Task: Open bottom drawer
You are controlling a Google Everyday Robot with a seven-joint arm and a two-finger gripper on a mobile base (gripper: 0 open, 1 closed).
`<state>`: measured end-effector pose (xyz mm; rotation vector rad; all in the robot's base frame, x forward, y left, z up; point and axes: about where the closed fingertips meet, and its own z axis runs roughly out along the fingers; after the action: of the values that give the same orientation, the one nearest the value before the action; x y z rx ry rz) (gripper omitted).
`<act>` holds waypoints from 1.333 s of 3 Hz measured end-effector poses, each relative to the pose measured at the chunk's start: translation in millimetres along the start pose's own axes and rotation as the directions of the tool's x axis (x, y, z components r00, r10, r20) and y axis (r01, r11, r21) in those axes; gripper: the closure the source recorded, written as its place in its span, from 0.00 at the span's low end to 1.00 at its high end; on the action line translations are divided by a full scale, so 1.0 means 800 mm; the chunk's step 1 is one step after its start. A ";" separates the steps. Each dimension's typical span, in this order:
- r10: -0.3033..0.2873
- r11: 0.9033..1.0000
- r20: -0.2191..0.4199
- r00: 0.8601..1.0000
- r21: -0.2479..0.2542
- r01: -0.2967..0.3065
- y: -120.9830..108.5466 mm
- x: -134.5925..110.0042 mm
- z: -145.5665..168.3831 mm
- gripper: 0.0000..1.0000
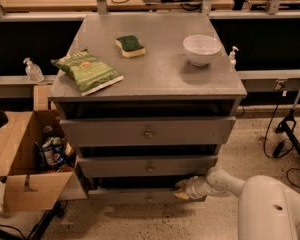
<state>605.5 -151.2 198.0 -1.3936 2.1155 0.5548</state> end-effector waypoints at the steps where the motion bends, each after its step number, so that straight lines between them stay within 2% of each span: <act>1: 0.000 1.000 0.001 1.000 -0.004 0.000 0.003 0.000 0.003 0.11; 2: 0.001 1.000 0.001 1.000 -0.007 -0.001 0.004 0.000 0.005 0.00; 3: 0.001 1.000 0.001 1.000 -0.007 -0.001 0.004 0.000 0.005 0.00; 4: 0.001 1.000 0.002 1.000 -0.012 -0.001 0.007 -0.001 0.008 0.18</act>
Offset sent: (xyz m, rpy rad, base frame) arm -0.0011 0.0019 -0.0012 0.0016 0.0024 0.0020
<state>601.8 -144.9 193.9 -1.3982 2.1150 0.5692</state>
